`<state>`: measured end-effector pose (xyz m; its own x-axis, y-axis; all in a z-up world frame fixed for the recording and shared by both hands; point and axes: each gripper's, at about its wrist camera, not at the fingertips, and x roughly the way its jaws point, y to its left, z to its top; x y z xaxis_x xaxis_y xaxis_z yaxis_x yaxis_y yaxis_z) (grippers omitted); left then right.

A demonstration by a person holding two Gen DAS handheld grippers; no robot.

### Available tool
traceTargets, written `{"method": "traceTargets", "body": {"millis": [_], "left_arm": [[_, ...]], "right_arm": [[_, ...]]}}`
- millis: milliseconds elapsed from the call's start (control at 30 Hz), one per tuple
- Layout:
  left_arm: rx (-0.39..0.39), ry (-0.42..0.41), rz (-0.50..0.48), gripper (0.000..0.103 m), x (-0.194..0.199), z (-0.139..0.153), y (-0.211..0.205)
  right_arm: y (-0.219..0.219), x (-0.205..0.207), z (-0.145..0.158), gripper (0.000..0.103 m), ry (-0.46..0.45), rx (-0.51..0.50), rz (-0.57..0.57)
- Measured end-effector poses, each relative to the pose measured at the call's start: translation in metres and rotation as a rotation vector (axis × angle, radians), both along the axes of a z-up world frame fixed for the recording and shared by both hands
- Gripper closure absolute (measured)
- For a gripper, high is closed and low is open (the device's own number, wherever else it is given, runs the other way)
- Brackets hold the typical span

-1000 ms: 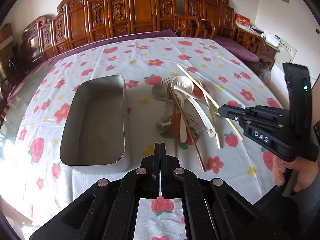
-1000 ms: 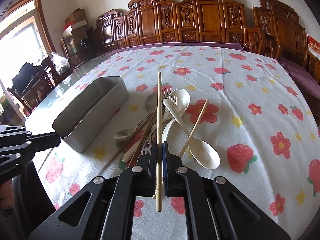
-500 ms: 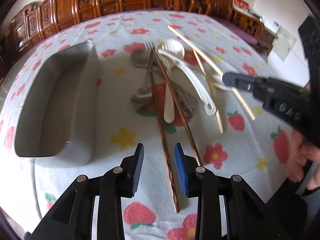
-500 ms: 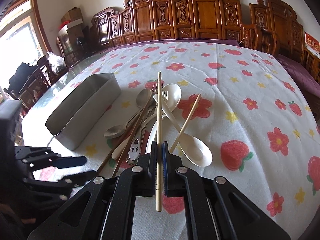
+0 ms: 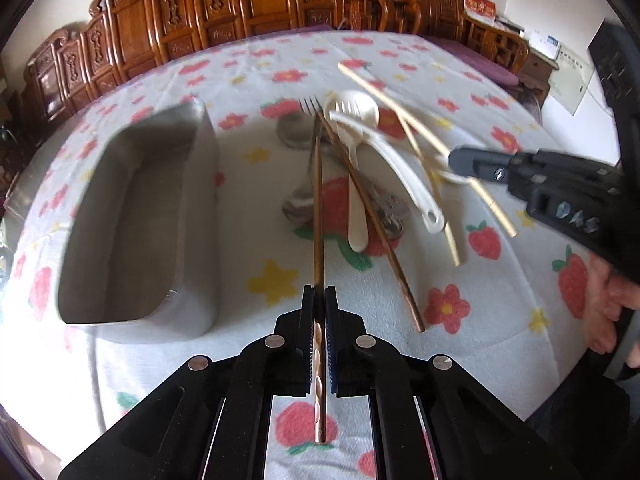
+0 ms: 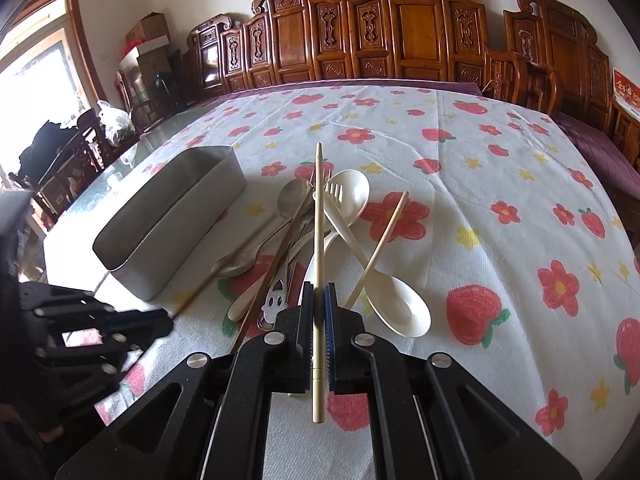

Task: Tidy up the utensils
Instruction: 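Grasp a brown chopstick from the pile with the left gripper, then carry the brown chopstick over the metal tray and open the left gripper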

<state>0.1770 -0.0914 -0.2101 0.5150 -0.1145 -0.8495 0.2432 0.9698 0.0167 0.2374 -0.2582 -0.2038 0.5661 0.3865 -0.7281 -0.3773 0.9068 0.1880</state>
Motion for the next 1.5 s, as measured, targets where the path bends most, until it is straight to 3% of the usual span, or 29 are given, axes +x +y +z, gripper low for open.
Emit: {"method": "traceTargets", "body": {"millis": [367,533,833,1267,1500], "left_arm": [[-0.039,-0.114,0.022,0.099,0.01,0.053,0.033],[-0.045,-0.141,0.035,0.099,0.025,0.063,0.055],[-0.077,-0.111,0.067,0.099,0.06,0.052,0.101],[-0.103,-0.035,0.101,0.098,0.063,0.025,0.133],[-0.113,-0.06,0.113,0.098,0.063,0.029,0.143]], "right_arm": [[0.008,0.0,0.009,0.097,0.0,0.025,0.003],[0.018,-0.003,0.013,0.097,-0.006,0.032,0.014],[0.027,-0.007,0.016,0.097,-0.008,0.031,0.02],[0.037,-0.012,0.022,0.097,-0.019,-0.012,-0.025],[0.063,-0.026,0.033,0.097,-0.015,-0.001,-0.022]]}}
